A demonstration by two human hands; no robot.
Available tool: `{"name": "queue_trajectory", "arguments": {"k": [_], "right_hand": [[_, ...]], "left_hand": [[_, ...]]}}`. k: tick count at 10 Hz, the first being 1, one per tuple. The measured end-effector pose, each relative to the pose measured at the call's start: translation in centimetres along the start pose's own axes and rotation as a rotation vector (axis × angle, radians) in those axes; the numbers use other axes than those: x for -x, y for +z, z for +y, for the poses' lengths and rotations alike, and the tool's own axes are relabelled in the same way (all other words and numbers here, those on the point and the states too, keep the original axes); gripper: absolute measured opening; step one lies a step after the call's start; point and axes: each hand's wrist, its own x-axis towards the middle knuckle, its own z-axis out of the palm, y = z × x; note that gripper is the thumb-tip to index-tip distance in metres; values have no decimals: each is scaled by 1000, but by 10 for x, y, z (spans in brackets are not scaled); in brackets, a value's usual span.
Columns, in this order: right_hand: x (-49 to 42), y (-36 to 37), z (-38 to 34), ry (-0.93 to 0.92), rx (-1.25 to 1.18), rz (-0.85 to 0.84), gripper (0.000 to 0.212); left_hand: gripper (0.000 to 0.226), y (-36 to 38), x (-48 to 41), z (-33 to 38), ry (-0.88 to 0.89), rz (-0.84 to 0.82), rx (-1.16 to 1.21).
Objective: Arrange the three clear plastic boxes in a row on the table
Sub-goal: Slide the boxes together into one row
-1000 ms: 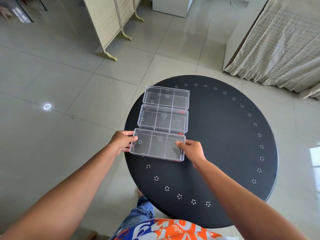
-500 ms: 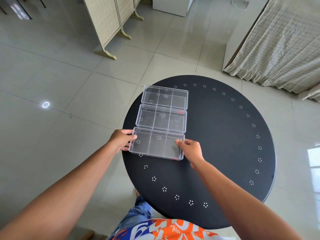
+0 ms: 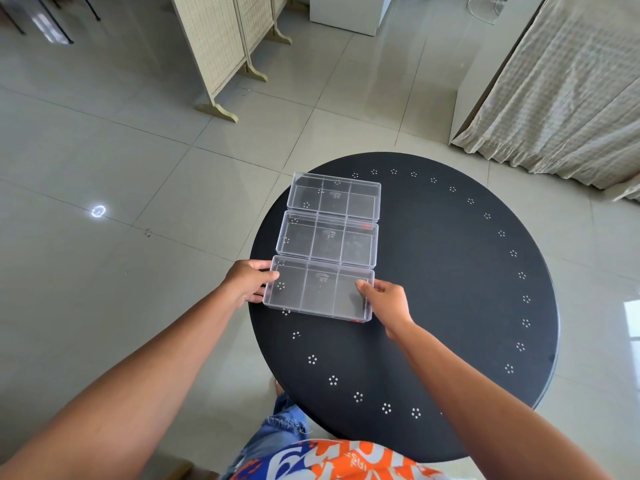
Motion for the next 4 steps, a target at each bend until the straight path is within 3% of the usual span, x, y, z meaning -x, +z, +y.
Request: {"name": "queue_trajectory", "arguments": {"k": [3,4], "right_hand": [[1,-1,0,-4,0,-30,14],[6,-4,-3,8,-7,-29,41]], "left_hand": [[47,1,-1,1,-6,4,-1],[64,1,2,6,-3,66,-57]]}}
